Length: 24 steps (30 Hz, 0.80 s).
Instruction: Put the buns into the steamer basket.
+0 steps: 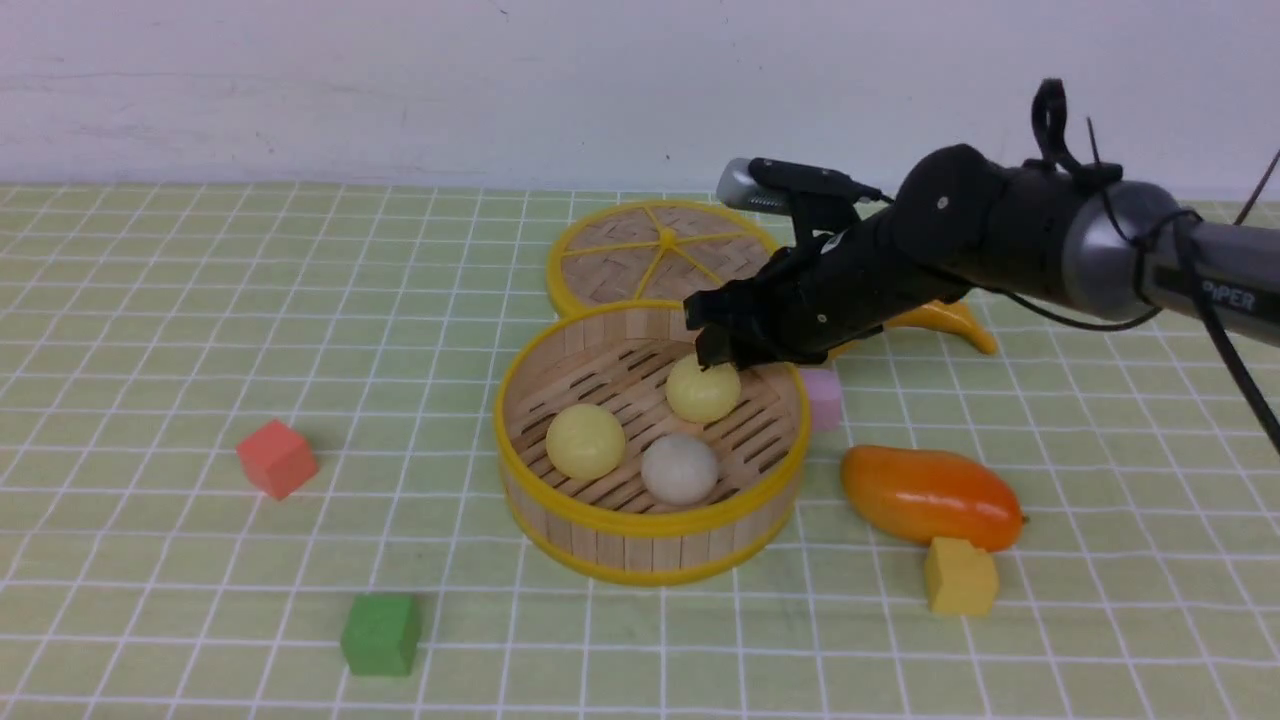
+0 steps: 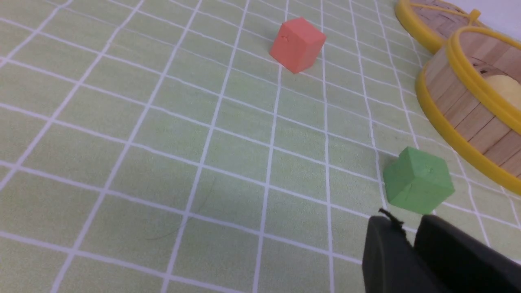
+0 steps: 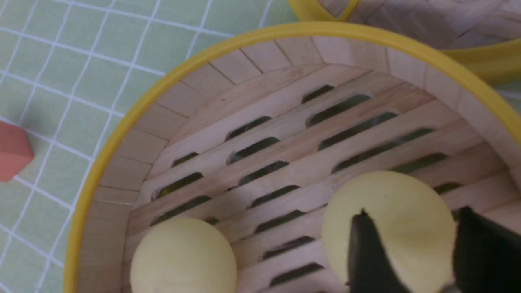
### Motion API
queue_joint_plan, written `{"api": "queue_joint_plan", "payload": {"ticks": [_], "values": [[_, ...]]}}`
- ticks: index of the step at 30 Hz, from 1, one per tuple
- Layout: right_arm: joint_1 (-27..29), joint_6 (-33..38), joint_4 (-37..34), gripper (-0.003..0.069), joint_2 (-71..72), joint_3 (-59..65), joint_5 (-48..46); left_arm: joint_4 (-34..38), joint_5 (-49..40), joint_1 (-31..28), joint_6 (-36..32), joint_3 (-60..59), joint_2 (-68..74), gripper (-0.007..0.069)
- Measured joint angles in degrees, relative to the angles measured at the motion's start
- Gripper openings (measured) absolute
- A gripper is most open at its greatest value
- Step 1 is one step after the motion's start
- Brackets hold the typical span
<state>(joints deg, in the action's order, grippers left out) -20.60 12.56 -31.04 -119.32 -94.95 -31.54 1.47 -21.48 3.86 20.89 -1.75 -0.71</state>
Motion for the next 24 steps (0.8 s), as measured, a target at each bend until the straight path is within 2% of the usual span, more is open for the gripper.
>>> {"api": "queue_joint_plan", "payload": {"ticks": [1, 3, 4, 5, 6, 7, 8, 10, 13, 16, 18, 24], "values": [[0.0, -2.6, 2.3, 0.0379, 1.3, 0.0, -1.8, 0.0, 0.0, 0.0, 0.0, 0.0, 0.0, 0.0103], [0.0, -5.0, 4.7, 0.0404, 2.7, 0.0, -3.7, 0.0, 0.0, 0.0, 0.0, 0.0, 0.0, 0.0105], [0.0, -9.3, 9.9, 0.0428, 5.9, 0.0, -7.5, 0.0, 0.0, 0.0, 0.0, 0.0, 0.0, 0.0108], [0.0, -11.5, 13.3, 0.0432, 8.1, 0.0, -10.7, 0.0, 0.0, 0.0, 0.0, 0.0, 0.0, 0.0109], [0.0, -11.9, 13.3, 0.0431, 8.5, 0.0, -10.7, 0.0, 0.0, 0.0, 0.0, 0.0, 0.0, 0.0109], [0.0, -14.7, 18.8, 0.0419, 12.3, 0.0, -15.6, 0.0, 0.0, 0.0, 0.0, 0.0, 0.0, 0.011], [0.0, -16.3, 22.6, 0.0391, 14.7, 0.0, -19.6, 0.0, 0.0, 0.0, 0.0, 0.0, 0.0, 0.011], [0.0, -18.1, 25.6, 0.0356, 17.7, 0.1, -23.6, 0.0, 0.0, 0.0, 0.0, 0.0, 0.0, 0.0112], [0.0, -21.5, 29.6, 0.0174, 26.8, 3.0, -30.1, 0.0, 0.0, 0.0, 0.0, 0.0, 0.0, 0.0111], [0.0, -24.2, 29.9, 0.001, 35.3, 9.9, -30.3, 0.0, 0.0, 0.0, 0.0, 0.0, 0.0, 0.0113], [0.0, -25.1, 29.2, -0.0018, 42.0, 16.3, -29.7, 0.0, 0.0, 0.0, 0.0, 0.0, 0.0, 0.0113], [0.0, -25.2, 27.8, -0.002, 64.1, 36.2, -26.3, 0.0, 0.0, 0.0, 0.0, 0.0, 0.0, 0.012]]}}
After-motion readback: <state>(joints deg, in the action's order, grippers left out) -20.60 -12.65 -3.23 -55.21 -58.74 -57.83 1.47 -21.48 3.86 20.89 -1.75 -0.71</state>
